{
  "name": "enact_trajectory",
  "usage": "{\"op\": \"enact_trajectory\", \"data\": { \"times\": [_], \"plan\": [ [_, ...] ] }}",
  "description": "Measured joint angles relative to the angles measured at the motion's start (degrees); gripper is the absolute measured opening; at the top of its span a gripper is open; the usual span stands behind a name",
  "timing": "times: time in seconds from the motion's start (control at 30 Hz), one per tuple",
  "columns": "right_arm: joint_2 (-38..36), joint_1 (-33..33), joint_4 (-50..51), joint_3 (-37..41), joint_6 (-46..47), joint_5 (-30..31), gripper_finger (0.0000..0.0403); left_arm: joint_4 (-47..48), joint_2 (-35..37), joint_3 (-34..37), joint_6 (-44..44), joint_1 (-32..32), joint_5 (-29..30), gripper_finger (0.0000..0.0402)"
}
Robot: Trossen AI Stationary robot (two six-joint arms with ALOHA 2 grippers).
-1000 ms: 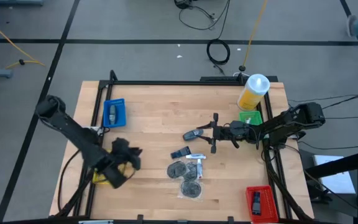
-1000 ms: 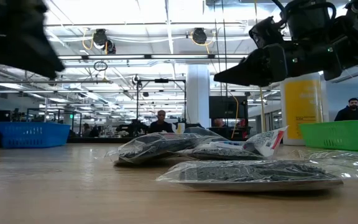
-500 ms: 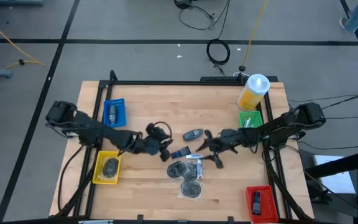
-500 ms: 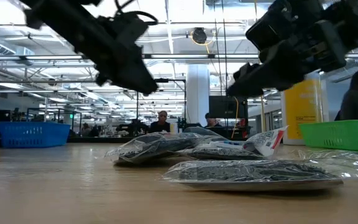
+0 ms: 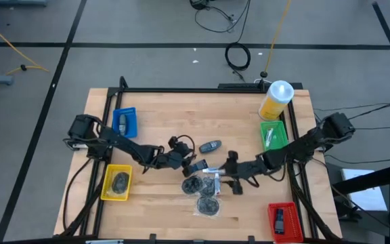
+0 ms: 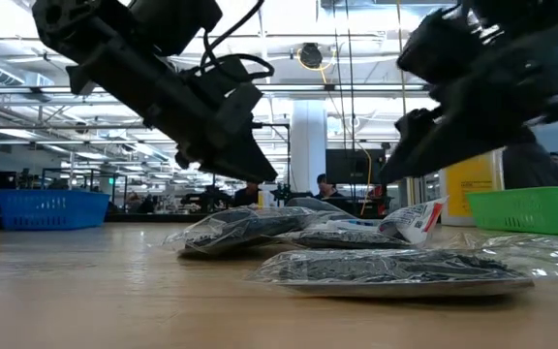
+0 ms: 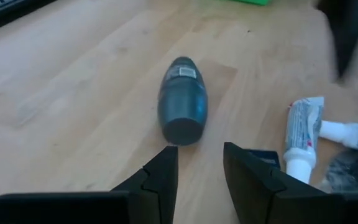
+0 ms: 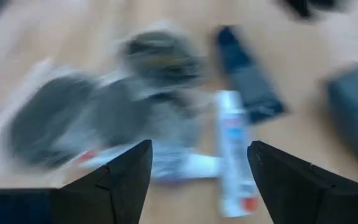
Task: Pick & Place Travel size toiletries
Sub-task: Put the white toothpaste into the green bin
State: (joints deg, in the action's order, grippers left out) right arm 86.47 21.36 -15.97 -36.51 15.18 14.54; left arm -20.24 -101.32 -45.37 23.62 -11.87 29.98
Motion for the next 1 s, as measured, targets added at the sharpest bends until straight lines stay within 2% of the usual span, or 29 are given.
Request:
{"op": "enact_trajectory", "data": {
  "times": [0.1,0.37,0.57,0.73,1.0],
  "plan": [
    [0.35,-0.52,0.3,0.04,3.99,4.73,0.025,-0.93,0.08,0.0,-0.64,-0.29,0.02,0.0129],
    [6.96,-3.43,-6.4,-0.06,-2.67,-0.1,0.0249,-2.95,0.68,-0.04,-3.5,-0.75,-0.04,0.0129],
    [12.48,-5.42,-9.62,-0.07,-2.22,-1.32,0.024,-3.63,0.72,-0.04,-4.63,-0.75,-0.04,0.0129],
    [14.73,-7.37,-11.06,-0.15,-0.66,-4.95,0.0186,-4.47,0.72,-0.04,-6.8,-0.75,-0.05,0.0129],
    [14.29,-7.75,-10.54,0.05,2.23,-5.71,0.0056,-11.79,0.82,-0.04,-11.86,-0.34,-0.17,0.0129]
  ]
}}
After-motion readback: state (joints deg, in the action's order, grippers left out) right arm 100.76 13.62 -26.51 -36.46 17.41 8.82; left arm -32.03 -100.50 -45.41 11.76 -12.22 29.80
